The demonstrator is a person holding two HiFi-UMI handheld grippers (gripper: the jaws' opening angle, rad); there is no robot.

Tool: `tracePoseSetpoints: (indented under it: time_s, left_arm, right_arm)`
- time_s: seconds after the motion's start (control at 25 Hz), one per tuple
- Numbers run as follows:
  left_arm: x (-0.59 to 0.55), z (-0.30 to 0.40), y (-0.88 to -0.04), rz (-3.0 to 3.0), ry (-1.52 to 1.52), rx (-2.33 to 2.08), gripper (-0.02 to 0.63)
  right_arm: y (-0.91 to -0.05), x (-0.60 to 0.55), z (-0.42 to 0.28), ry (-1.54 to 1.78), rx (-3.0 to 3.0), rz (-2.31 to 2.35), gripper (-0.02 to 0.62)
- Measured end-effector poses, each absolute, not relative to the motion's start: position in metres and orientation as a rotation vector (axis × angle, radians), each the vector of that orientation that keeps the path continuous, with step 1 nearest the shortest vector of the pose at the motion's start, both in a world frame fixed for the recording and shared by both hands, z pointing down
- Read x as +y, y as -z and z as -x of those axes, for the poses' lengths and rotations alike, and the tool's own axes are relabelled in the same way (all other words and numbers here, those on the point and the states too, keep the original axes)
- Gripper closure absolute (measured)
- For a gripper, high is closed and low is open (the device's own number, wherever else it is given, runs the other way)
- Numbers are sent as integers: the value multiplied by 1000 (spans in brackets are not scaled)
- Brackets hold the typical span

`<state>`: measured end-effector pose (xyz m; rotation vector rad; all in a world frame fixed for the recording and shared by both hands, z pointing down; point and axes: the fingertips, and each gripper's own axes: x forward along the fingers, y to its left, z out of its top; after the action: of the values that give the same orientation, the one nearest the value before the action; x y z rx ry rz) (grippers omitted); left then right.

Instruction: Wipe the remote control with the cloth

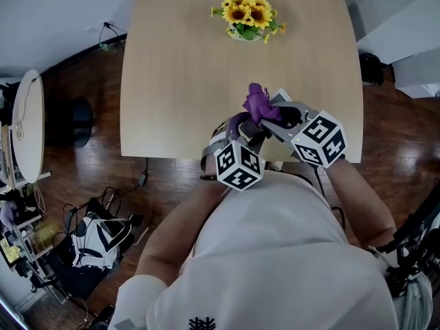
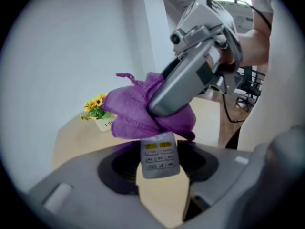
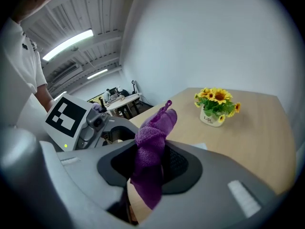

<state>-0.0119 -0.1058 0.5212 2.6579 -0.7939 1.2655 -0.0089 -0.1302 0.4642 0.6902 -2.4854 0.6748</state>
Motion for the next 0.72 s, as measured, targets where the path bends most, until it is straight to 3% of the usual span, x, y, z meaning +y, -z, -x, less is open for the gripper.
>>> tracePoseSetpoints:
  time_s: [0.48,0.72]
  left_arm:
    - [-102,21,-524,-2661,-1255,-780,345]
    - [-102,18,-525,-2663,-1259,-774,345]
  right_arm:
    - [-457,-173,-85,-671,-2383,-1030,469]
    - [-439,-169,-75,-650,-2429,-1012,469]
